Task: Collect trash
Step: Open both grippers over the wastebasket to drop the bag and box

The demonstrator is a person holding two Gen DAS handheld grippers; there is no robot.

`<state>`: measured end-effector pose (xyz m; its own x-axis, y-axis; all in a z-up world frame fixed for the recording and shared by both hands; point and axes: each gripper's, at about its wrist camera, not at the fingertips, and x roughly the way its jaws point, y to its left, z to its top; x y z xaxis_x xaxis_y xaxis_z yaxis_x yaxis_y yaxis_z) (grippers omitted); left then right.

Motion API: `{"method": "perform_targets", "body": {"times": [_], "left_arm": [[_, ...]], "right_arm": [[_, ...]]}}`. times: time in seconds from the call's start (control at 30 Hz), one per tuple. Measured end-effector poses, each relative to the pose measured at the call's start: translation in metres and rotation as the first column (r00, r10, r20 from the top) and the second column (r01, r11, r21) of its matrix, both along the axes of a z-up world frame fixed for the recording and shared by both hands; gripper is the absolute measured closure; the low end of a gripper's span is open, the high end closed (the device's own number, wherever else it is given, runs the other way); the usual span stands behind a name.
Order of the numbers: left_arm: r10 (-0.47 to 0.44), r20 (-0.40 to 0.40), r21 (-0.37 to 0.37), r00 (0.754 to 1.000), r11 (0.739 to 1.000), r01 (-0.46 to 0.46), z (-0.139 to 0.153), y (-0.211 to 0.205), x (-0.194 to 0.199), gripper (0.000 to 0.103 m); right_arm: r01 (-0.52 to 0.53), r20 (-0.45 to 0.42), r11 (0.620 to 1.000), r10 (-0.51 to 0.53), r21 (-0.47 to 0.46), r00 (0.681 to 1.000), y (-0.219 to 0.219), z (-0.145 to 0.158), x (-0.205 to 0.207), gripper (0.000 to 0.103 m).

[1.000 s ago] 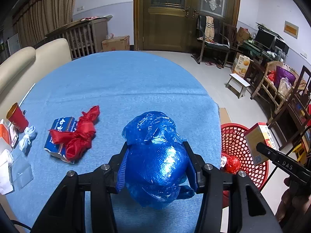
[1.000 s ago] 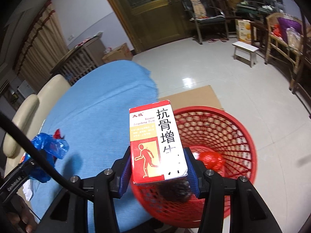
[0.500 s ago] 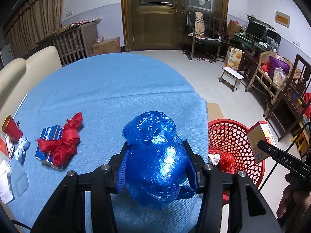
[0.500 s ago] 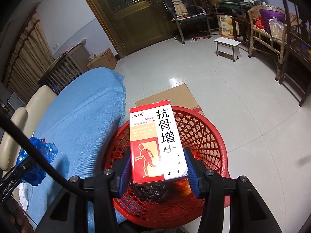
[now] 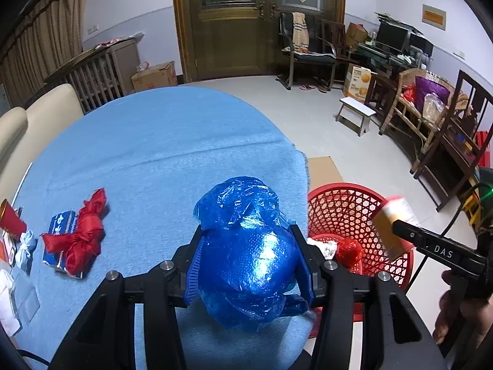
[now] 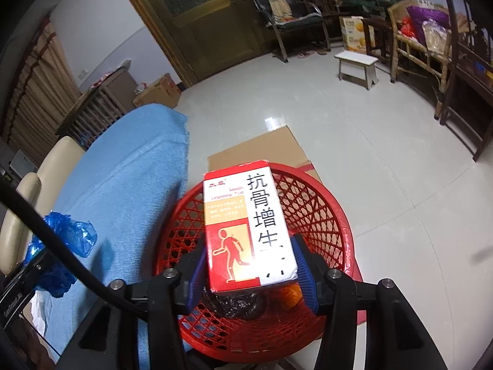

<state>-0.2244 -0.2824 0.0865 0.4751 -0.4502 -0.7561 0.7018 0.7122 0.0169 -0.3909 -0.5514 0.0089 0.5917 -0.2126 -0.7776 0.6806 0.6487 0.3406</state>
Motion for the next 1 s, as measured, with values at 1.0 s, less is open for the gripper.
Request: {"method": "perform_targets", "body": {"times": [1.0], "left_arm": [[-0.107,-0.171,-0.034,0.979,0.994,0.103,-0.014,-0.033,-0.008,0.011]], "right_arm": [[0.122,0.038,0.992,-0.122,0.003,0.992,-0.035,0.014,-0.044,0.020]]}}
